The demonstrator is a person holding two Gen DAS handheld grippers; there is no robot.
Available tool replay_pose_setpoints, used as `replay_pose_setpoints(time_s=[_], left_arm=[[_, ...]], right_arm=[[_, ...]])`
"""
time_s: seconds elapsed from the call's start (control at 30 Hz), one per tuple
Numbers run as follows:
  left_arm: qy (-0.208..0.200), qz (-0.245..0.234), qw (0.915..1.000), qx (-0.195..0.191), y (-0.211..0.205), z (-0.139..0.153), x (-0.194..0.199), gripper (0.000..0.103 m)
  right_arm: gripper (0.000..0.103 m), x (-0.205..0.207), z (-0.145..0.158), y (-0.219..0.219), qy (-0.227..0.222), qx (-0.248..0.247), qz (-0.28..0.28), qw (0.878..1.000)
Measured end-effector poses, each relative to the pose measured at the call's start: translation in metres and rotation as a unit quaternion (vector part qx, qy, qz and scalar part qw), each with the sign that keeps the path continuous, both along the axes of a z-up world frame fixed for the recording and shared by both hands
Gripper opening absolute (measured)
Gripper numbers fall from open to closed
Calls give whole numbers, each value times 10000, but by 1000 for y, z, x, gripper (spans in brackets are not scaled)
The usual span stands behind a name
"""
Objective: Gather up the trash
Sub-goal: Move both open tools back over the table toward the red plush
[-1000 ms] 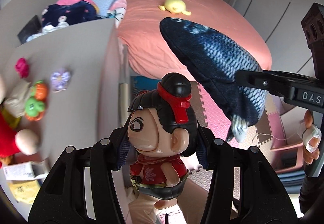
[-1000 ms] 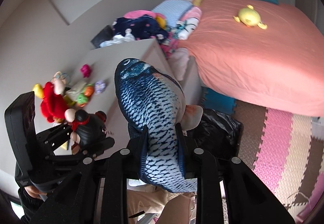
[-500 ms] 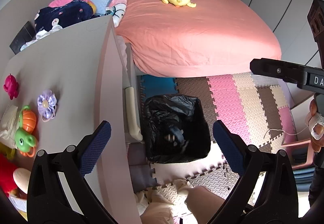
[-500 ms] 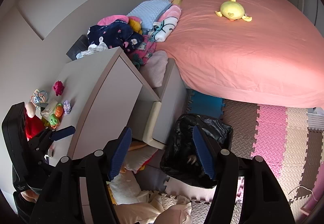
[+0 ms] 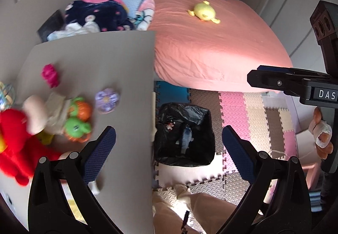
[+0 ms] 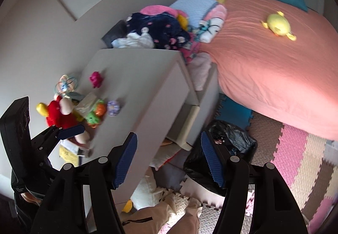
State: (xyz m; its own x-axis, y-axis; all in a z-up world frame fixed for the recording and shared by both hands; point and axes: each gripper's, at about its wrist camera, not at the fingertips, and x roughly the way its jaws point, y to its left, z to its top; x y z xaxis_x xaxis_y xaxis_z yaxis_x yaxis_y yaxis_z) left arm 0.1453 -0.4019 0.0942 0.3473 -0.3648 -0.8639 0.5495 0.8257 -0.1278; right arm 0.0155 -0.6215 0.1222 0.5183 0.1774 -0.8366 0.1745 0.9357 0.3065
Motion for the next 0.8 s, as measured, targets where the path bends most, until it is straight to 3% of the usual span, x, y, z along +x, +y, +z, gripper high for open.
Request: replay_pose_setpoints(time_s=[0.37,0.6,0.8], left_arm=[[-59,1267,9919,-71,112,18,-16,97],[18,2136,9769,-111,183,8,-28,97],[107,2717,9621,-208,233,-2,-37,97]], right_arm=[[68,61,14,110,14,256,1447,9891],[68,86,0,194,164,394,2403,9698],[68,106,-26,239,387,599,2648,9617]])
